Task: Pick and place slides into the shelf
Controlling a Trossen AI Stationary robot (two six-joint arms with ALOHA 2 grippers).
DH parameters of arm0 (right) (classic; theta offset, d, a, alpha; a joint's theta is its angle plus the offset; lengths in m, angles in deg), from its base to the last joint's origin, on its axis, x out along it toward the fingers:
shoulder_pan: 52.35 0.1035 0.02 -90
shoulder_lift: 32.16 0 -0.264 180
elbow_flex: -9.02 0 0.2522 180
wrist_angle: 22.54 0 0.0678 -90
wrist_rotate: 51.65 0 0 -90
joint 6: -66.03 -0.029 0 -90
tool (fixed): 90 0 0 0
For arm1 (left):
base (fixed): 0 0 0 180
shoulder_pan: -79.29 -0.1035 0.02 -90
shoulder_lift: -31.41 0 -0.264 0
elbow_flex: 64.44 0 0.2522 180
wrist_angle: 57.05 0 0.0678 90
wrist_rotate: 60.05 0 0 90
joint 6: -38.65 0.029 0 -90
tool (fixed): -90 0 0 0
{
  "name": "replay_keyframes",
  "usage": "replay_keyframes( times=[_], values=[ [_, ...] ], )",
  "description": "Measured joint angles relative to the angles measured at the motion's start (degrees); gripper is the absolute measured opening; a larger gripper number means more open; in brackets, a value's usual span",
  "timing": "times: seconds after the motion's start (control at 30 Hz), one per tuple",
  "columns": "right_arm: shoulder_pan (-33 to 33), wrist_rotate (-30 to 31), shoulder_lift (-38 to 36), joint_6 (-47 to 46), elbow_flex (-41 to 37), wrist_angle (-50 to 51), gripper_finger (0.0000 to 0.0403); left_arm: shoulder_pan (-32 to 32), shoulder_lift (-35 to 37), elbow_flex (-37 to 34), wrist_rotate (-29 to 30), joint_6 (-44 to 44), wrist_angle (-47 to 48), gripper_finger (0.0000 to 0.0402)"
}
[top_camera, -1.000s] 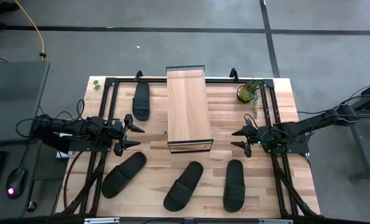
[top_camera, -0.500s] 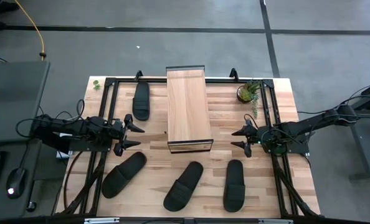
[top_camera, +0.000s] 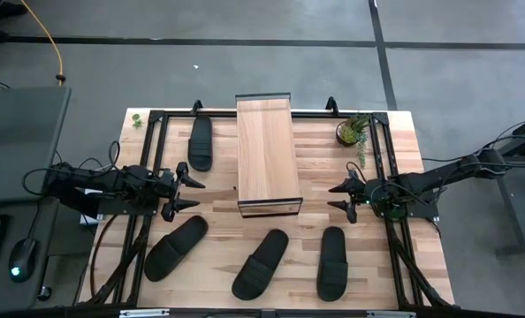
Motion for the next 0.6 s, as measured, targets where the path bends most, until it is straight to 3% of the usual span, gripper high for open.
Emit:
replay_keyframes(
  times=[0.23, 0.6],
  values=[
    [0.0, 1.3, 0.0, 5.5, 0.0, 0.0, 0.022, 0.0, 0.0, 0.0, 0.0, 0.0, 0.0, 0.0262],
    [0.0, 3.0, 0.0, -0.1, 0.0, -2.2, 0.022, 0.0, 0.0, 0.0, 1.0, 0.0, 0.0, 0.0262]
  ],
)
